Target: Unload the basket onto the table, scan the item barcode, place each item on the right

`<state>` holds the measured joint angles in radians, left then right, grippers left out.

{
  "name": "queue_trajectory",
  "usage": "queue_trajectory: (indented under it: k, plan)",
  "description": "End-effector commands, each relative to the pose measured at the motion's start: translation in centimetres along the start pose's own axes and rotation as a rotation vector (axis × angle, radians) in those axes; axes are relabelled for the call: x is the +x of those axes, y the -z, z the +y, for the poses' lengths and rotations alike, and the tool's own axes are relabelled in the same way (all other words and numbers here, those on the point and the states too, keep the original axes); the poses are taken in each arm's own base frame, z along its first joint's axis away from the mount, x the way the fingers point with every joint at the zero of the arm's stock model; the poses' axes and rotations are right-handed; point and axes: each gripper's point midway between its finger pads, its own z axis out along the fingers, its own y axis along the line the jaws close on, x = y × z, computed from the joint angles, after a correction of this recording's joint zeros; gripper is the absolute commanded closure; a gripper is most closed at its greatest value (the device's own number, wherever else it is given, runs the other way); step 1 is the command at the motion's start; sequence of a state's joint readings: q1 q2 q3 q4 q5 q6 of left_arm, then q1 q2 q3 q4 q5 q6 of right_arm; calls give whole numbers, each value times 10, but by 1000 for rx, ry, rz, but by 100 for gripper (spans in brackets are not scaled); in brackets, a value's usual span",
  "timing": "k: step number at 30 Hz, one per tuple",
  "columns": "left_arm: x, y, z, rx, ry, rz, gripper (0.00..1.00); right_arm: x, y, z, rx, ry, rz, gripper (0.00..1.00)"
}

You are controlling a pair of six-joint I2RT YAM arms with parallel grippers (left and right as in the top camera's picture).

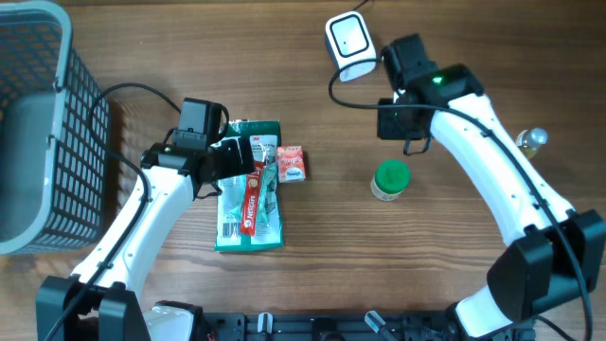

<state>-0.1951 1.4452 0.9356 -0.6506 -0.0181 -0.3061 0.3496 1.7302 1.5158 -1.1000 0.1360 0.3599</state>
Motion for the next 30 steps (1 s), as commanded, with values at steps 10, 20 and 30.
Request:
queue_trajectory:
  k: [10, 20, 30]
  plan:
    - [-9, 8, -1, 2, 16, -34, 0, 4, 8, -6, 21, 18, 9, 86]
    - [-9, 8, -1, 2, 15, -34, 0, 5, 8, -6, 20, -53, 11, 96]
    - [-9, 8, -1, 2, 15, -34, 0, 9, 8, -9, 36, -109, 26, 26]
